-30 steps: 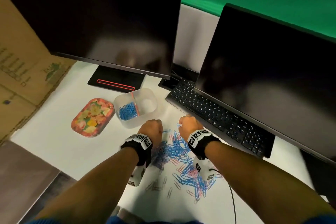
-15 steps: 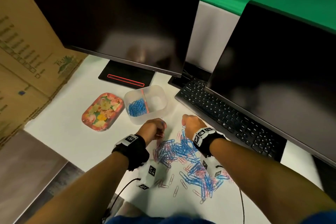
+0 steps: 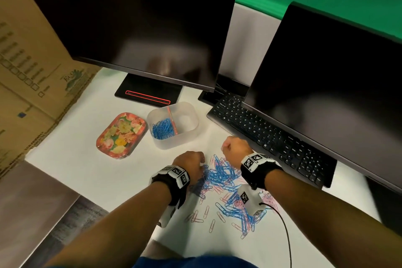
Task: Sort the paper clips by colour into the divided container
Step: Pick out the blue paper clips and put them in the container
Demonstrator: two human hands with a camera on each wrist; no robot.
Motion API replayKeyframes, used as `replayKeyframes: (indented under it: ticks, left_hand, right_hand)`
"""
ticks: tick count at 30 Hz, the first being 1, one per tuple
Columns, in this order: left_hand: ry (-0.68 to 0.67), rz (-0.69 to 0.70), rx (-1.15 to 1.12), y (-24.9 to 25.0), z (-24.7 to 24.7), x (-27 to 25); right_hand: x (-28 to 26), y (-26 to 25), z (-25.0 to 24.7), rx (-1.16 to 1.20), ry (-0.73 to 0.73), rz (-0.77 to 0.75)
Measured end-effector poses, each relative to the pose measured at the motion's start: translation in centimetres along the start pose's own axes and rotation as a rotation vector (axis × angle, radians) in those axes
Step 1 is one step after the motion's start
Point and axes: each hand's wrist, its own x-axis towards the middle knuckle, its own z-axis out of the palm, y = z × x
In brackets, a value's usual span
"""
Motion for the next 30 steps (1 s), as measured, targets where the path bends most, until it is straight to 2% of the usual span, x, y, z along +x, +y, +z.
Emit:
replayKeyframes:
  ticks: [3,6,8,10,12,16,22,26,30]
  left_hand:
    - [-0.001,0.002,0.083,0.3,0.1,0.5]
    - [-0.046,-0.031,0.054,0.2,0.0,0.8]
    - [-0.075,-0.039,0.000,-0.1,0.0,0.9]
    - [-0.070,-0.036,-0.078,-0.4,0.0,0.8]
    - [-0.022,-0.044,-0.200,-0.9,0.0,0.8]
    - [0.059,-0.088,-0.376,-2.0,0.0,0.5]
    - [0.071,-0.108,-0.675,-3.2,0.0,-0.2]
    - [0.075,-0.142,-0.969,-2.9,-0.6,-1.0]
    - [0.032,-0.190,-1.317,-2.5,-0.9,-1.5]
  right_hand:
    - [-0.8,0.9,0.0,0.245,0.017,0.006]
    - [-1.4,1.4,1.2,0.528,-0.080,0.066]
    - [-1.7,1.7,2.3,0.637,-0.127,0.097]
    - [-2.3,1.6,2.9,0.617,-0.134,0.110]
    - [-3.1,1.2,3.0,0.500,-0.114,0.115]
    - [-4.4,0.0,4.1,0.226,-0.099,0.018]
    - [-3.9,-1.6,5.6,0.009,-0.082,-0.025]
    - [-3.3,-2.1,6.1,0.057,-0.062,0.019]
    - [-3.2,-1.4,5.7,0.359,-0.020,0.060]
